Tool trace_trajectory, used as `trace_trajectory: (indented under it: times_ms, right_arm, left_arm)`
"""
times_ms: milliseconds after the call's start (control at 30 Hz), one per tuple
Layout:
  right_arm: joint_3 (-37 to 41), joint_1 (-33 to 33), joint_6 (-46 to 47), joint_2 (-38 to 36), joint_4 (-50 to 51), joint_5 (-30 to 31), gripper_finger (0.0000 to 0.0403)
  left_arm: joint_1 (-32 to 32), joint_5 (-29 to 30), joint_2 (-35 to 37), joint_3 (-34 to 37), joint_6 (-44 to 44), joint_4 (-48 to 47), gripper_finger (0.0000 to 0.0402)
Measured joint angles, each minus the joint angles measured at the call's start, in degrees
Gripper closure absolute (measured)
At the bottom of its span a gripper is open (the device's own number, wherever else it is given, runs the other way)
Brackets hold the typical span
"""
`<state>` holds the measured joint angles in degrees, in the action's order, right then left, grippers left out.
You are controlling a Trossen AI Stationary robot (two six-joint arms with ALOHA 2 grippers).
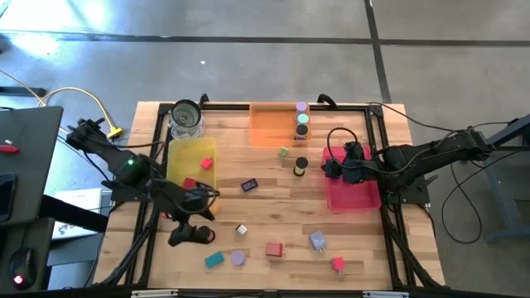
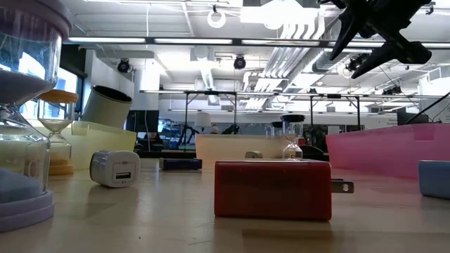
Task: Pick & Place Office items
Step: Put the red charger in the yellow bin
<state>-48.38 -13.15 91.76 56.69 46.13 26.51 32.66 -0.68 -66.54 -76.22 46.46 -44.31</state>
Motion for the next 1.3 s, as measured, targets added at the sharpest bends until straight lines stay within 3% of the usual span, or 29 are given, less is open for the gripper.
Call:
trace_trajectory:
  times_ms: [200,367,467,600,867,1100,1300]
  right_arm:
    - [0.0,0.0,-0.89,0.0,0.03,0.0,0.0168]
    - [0.0,0.0,-2.18,0.0,0.2,0.08,0.0168]
    - [0.0,0.0,-3.32,0.0,0.23,0.08,0.0168]
    - [0.0,0.0,-3.57,0.0,0.41,0.1,0.0168]
    - [0.0,0.0,-6.55,0.0,0.45,0.12,0.0168]
    - [0.0,0.0,-7.64,0.0,0.46,0.12,0.0168]
    - [0.0,0.0,-8.02,0.0,0.46,-0.01,0.0168]
  left_arm:
    - [2.5,3.79,-0.95,-5.36,-1.63,-20.14,0.0025]
    - [8.51,9.34,-4.25,-6.8,1.21,-39.63,0.0025]
    - [12.85,12.28,-6.63,-5.92,4.22,-46.13,0.0025]
    - [16.52,15.91,-8.41,-4.14,10.95,-44.88,0.0025]
    - [18.86,16.14,-10.17,-3.7,28.03,-45.81,0.0025]
    - [19.0,13.74,-10.19,-2.63,48.33,-45.73,0.0025]
    - [19.05,7.59,-10.21,0.66,52.03,-45.05,0.0025]
